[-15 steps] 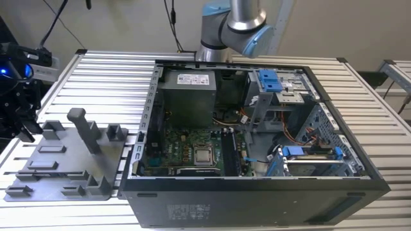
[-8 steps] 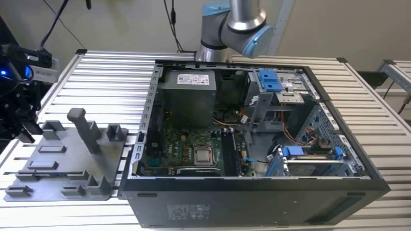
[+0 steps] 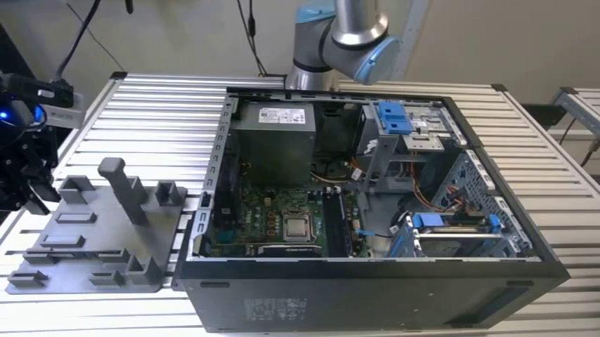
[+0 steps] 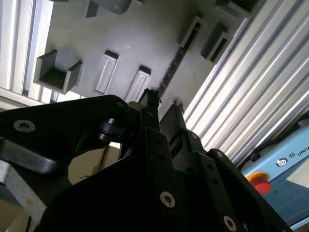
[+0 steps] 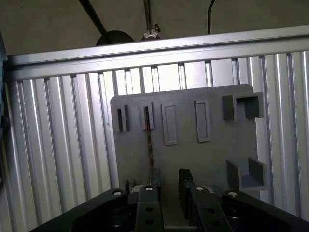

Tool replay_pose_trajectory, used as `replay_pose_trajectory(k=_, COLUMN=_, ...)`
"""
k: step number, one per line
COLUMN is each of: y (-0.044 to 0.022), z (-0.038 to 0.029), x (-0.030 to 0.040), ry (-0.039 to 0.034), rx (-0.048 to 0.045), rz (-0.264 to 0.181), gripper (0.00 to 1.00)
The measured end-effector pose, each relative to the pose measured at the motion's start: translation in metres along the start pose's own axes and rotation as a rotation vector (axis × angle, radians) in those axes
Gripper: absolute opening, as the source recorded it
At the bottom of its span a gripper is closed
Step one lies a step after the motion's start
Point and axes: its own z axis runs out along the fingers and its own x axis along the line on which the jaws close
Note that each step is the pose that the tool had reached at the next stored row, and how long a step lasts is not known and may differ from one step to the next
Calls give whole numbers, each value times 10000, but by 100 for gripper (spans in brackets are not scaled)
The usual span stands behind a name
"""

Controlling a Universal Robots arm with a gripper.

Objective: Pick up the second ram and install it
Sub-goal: 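Pick up the second ram and move it above second insertion slot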

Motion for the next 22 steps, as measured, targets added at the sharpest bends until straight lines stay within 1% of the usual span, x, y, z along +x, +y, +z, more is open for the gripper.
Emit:
replay_pose_trajectory(k=6, y=3, z=94, x=43, ry=-9, rx=61, rz=0, gripper=30)
replay_pose_trajectory(k=12, y=-1, z=184, x=91, ry=-39, rx=194, rz=-2, gripper=30)
replay_pose_trajectory(k=16, y=6, z=240, x=101, ry=-42, rx=201, rz=-69, gripper=30)
replay_pose_trajectory(k=22, y=16, z=310, x=105, ry=-37, rx=196, rz=-413, gripper=30)
